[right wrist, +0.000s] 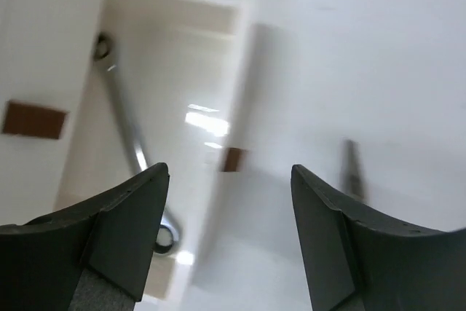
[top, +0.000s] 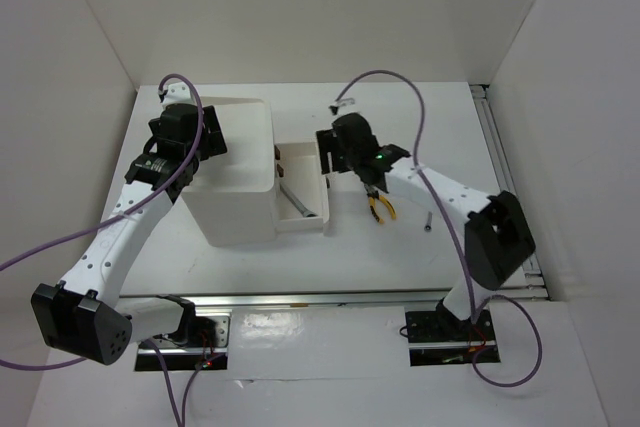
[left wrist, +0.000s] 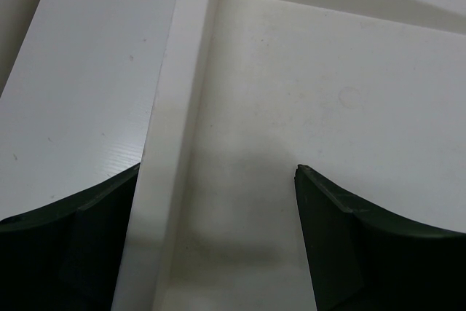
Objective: Sort the tools into containers
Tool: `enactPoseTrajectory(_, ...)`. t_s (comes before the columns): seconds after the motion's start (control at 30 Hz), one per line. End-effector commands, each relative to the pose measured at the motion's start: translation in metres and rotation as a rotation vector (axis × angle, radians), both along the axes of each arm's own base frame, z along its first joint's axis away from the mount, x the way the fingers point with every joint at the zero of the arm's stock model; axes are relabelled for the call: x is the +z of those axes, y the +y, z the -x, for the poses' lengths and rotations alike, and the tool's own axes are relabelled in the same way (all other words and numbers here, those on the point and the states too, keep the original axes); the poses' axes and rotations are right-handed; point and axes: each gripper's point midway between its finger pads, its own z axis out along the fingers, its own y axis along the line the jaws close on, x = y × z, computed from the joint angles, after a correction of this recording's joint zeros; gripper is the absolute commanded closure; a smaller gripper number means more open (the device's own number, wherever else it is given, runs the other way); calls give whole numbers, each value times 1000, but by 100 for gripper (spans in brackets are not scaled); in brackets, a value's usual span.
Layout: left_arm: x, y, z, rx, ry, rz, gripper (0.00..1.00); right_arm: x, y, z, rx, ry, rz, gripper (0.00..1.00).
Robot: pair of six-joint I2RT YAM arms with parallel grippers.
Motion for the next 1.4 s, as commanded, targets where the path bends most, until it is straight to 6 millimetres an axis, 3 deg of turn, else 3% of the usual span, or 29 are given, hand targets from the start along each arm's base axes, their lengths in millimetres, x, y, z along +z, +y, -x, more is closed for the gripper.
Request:
enactPoseTrajectory(0.0, -79, -33, 34, -157, 315, 34, 10, 33, -88, -6, -306, -74, 12, 25)
enactPoseTrajectory(0.03, -79, -33, 34, -157, 315, 34, 10, 17, -119, -5, -385, -35, 21, 25)
enactPoseTrajectory(0.1, -79, -34, 35, -164, 316, 39, 10, 3, -158, 3, -475, 17, 43, 25)
enactPoseTrajectory(0.13, -79, -34, 35, -164, 316, 40, 10, -13, -187, 8, -540, 69, 51, 25)
enactPoseTrajectory(0.2, -79, -34, 35, -164, 316, 40, 10, -34, -221, 25, -617, 142, 53, 25)
enactPoseTrajectory(0.23, -78, -35, 33, -165, 307, 41, 10, -41, -221, 33, -615, 161, 47, 25)
enactPoseTrajectory(0.27, -78, -35, 33, -165, 307, 41, 10, -45, -236, 35, -656, 164, 45, 25)
enactPoseTrajectory(0.43, -78, -35, 33, -165, 307, 41, 10, -64, -270, 48, -744, 211, -4, 27)
enactPoseTrajectory(0.6, -78, -35, 33, -165, 307, 41, 10, -87, -281, 55, -769, 276, -25, 27)
enactPoseTrajectory(0.77, -78, -37, 33, -172, 309, 47, 10, -113, -282, 57, -755, 365, -39, 34)
enactPoseTrajectory(1.03, -78, -37, 33, -172, 309, 47, 10, -135, -293, 69, -795, 434, 8, 43)
enactPoseTrajectory(1.2, -78, -37, 33, -172, 309, 47, 10, -154, -289, 80, -782, 511, 20, 75)
enactPoseTrajectory(1.37, -78, -37, 33, -172, 309, 47, 10, -169, -282, 88, -751, 568, 12, 89)
